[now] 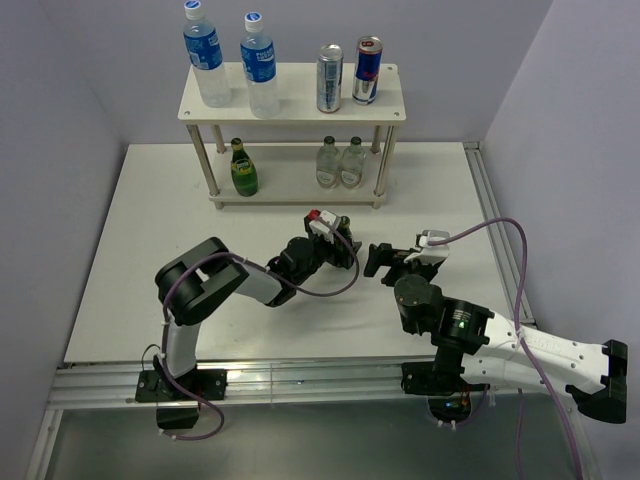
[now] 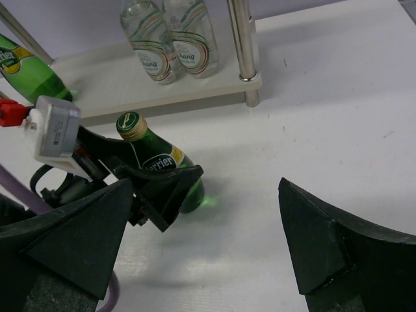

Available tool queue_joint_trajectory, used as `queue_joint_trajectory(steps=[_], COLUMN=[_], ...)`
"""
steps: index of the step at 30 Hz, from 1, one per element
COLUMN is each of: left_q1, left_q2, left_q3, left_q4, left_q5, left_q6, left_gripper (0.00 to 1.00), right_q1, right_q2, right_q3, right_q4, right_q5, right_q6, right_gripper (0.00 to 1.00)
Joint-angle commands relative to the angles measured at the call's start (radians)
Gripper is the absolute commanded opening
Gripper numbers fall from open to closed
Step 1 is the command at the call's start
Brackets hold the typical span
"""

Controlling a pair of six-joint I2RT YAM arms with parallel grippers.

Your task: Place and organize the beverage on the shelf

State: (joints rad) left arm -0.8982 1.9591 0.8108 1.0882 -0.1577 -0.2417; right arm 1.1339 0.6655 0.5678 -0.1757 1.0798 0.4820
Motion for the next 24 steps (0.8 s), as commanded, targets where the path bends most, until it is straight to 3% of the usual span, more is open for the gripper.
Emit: queue_joint_trajectory(steps=[1,3,6,8,10,11,12,24], left_q1=[-0.004,-0.004,-0.004,-0.004,-0.002,-0.002,-0.001,0.036], left_q2=[0.04,0.058,0.066,0.064,0.06,0.052,0.049,-0.097], left_q3=[0.063,0.074,0.082,0.08,0.079,0.08,0.08,0.014], left_q4=[0.044,0.036,0.026,0.019,0.006,-0.004,-0.022,-0.046], left_q5=[-0.016,-0.023,-0.037,-0.042,-0.043,-0.039,-0.043,-0.131], left_q6=[0.025,0.025,0.019,0.018,0.018,0.016,0.015,0.05], left_gripper=[0.88,0.81,0.59,0.51,0.35,0.22,0.02,0.0], right_q1=[-0.01,-0.011,-0.014,-0.017,-0.017,-0.017,-0.017,-0.019], right_q2=[0.0,-0.004,-0.014,-0.014,-0.007,-0.007,-0.004,-0.023], right_q3=[-0.002,-0.003,-0.008,-0.008,-0.006,-0.009,-0.009,-0.014], right_q4=[0.021,0.019,0.022,0.024,0.024,0.027,0.028,0.027], right_q5=[0.034,0.035,0.032,0.031,0.031,0.031,0.031,0.028], right_q6=[0.012,0.012,0.009,0.01,0.015,0.015,0.017,0.023], right_gripper=[1.0,1.0,1.0,1.0,1.0,1.0,1.0,1.0])
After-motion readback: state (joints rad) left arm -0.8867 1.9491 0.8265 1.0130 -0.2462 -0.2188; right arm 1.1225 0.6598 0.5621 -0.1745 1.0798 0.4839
